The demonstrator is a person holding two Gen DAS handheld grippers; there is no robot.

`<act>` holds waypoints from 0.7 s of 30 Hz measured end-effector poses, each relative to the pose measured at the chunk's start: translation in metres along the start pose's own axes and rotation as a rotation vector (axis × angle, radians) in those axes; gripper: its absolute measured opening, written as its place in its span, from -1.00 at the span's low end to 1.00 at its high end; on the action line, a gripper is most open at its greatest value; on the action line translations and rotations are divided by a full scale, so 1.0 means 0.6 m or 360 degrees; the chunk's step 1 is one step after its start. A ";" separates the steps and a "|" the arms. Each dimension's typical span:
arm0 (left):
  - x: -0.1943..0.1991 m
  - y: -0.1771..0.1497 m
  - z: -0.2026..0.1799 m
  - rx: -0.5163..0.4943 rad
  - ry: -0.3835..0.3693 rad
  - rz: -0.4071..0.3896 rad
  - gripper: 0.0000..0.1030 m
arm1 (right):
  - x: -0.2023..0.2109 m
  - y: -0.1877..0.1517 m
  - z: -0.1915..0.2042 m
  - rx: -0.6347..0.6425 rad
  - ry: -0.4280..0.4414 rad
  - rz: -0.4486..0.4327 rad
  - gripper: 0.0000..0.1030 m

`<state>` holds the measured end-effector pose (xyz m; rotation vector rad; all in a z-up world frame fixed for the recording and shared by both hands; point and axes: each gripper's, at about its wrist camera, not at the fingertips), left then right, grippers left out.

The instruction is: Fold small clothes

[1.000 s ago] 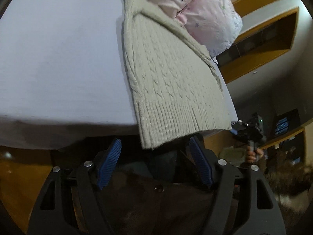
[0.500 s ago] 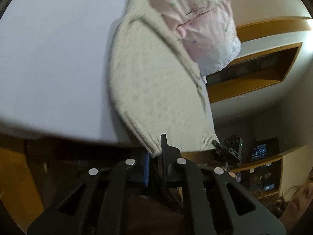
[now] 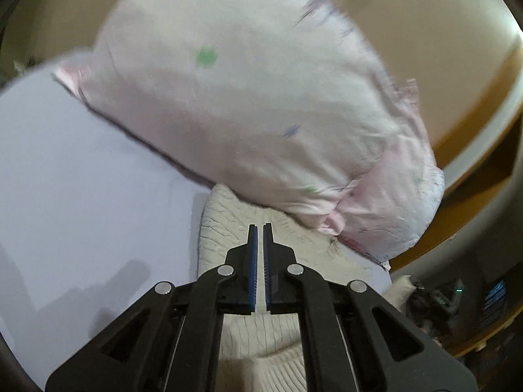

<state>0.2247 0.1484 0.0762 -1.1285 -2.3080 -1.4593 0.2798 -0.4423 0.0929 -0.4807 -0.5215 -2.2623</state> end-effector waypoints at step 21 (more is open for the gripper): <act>-0.008 -0.105 -0.027 -0.0185 -0.0257 0.0665 -0.62 | -0.046 0.001 -0.058 -0.0017 -0.0011 0.0063 -0.86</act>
Point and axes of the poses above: each gripper's, at about its wrist camera, not at the fingertips, and x roughly against the way its jaws point, z to its left, y to its top, and after that the axes turned 15 degrees about -x, right-handed
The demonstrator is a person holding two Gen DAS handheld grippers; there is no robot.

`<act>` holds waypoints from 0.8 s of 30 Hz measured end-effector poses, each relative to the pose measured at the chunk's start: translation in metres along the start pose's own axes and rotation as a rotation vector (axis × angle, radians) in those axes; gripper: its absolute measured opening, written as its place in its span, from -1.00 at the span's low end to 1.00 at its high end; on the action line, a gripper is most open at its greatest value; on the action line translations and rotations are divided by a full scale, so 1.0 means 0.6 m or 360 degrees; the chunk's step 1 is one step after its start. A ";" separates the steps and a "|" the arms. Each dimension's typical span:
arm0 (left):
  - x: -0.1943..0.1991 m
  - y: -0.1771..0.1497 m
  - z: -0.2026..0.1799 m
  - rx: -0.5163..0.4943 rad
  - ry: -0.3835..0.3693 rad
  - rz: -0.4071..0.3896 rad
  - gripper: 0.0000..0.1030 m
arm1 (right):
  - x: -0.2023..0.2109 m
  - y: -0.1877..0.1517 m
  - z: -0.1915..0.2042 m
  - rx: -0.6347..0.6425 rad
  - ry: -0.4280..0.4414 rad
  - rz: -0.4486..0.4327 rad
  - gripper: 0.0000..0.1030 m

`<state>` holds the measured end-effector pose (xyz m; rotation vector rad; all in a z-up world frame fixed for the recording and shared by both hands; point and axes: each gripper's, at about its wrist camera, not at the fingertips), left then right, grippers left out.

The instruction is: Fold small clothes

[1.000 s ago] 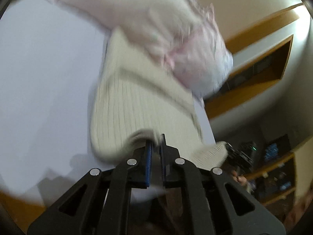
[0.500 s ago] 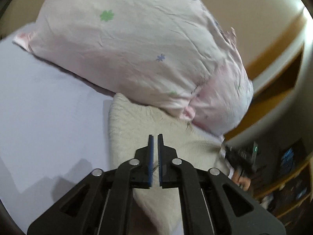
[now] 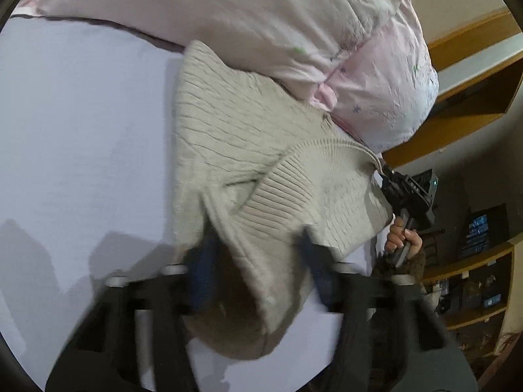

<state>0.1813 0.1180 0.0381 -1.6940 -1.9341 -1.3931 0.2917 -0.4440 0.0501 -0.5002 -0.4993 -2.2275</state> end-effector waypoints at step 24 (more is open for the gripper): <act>-0.025 0.178 0.105 0.0125 0.0286 -0.0532 -0.63 | -0.002 0.061 -0.016 -0.0153 -0.0427 -0.0376 0.41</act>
Point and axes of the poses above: each gripper's, at about its wrist camera, not at the fingertips, and x roughly against the way its jaws point, z to its left, y to its top, and after that the axes turned 15 degrees about -x, right-handed
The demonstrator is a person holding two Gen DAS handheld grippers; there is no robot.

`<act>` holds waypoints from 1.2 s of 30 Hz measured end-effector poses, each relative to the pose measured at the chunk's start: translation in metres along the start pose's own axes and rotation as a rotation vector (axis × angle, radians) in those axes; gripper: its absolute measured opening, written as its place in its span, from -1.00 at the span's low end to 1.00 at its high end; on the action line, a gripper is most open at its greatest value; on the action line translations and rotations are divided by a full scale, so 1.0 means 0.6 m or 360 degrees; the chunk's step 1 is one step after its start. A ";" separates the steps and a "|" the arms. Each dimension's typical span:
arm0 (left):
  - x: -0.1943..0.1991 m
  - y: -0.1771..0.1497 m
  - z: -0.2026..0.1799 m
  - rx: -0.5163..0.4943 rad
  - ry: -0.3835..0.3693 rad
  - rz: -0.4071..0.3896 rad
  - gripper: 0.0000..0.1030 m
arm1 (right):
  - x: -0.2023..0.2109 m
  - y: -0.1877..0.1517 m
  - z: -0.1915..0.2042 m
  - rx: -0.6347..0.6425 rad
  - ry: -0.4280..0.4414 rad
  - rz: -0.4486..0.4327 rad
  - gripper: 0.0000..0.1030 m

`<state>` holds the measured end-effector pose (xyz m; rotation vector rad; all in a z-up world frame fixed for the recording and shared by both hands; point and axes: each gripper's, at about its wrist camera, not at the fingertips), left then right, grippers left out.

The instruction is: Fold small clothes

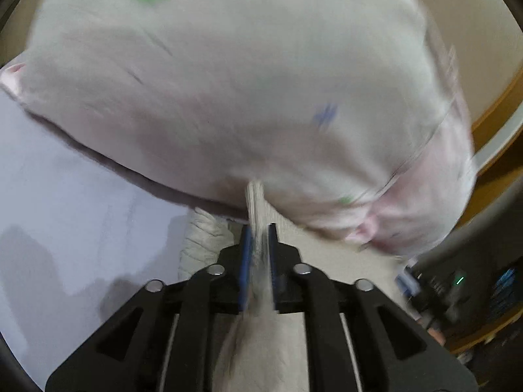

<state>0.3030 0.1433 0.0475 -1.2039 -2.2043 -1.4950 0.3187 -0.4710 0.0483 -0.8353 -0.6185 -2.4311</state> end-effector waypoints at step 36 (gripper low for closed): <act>-0.200 -0.060 -0.541 -0.0408 -0.0662 0.0305 -0.71 | 0.121 0.033 -0.049 0.0068 0.0243 -0.0209 0.64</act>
Point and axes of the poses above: each gripper's, at about its wrist camera, not at the fingertips, and x roughly against the way its jaws point, z to its left, y to its top, and after that the axes turned 15 degrees about -x, right-handed
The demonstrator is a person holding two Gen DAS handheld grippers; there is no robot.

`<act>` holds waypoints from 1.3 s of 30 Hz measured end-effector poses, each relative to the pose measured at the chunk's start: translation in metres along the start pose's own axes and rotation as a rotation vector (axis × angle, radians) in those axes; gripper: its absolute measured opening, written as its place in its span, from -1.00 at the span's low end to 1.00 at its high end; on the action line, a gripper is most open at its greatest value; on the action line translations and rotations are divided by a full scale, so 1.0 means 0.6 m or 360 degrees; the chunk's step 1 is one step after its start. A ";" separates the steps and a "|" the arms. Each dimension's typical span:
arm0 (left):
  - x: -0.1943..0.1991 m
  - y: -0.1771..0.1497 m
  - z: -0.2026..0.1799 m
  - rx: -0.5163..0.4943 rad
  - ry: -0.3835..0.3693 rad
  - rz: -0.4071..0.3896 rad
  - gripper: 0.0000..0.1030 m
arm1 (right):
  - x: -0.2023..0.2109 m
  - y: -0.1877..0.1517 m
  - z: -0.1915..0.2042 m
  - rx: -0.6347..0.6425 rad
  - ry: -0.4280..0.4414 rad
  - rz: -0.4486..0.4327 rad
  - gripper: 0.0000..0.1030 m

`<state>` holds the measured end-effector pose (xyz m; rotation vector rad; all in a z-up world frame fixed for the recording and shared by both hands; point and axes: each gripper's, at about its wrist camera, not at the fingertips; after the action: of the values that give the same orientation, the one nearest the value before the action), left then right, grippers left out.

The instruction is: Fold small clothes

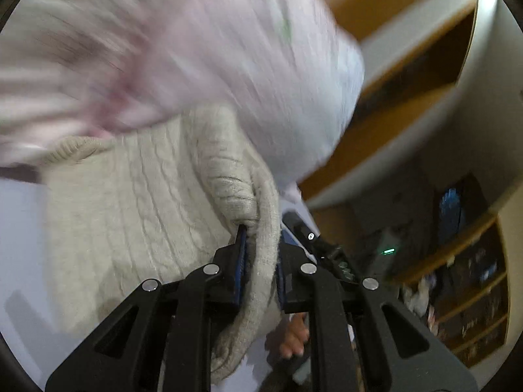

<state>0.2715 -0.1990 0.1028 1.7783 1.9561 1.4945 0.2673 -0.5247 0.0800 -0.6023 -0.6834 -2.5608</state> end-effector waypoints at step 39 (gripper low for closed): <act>0.234 -0.164 0.183 0.0160 0.0487 0.0012 -0.17 | -0.153 -0.192 0.104 0.0131 0.0060 0.1132 -0.19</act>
<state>0.2293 -0.0073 0.0495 1.6776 2.1998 1.7923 0.3037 -0.3740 0.0413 -0.6276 -0.4490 -1.8700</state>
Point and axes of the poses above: each gripper's, at about its wrist camera, not at the fingertips, and x roughly against the way its jaws point, z to its left, y to its top, and after that the axes turned 15 degrees about -x, right-handed
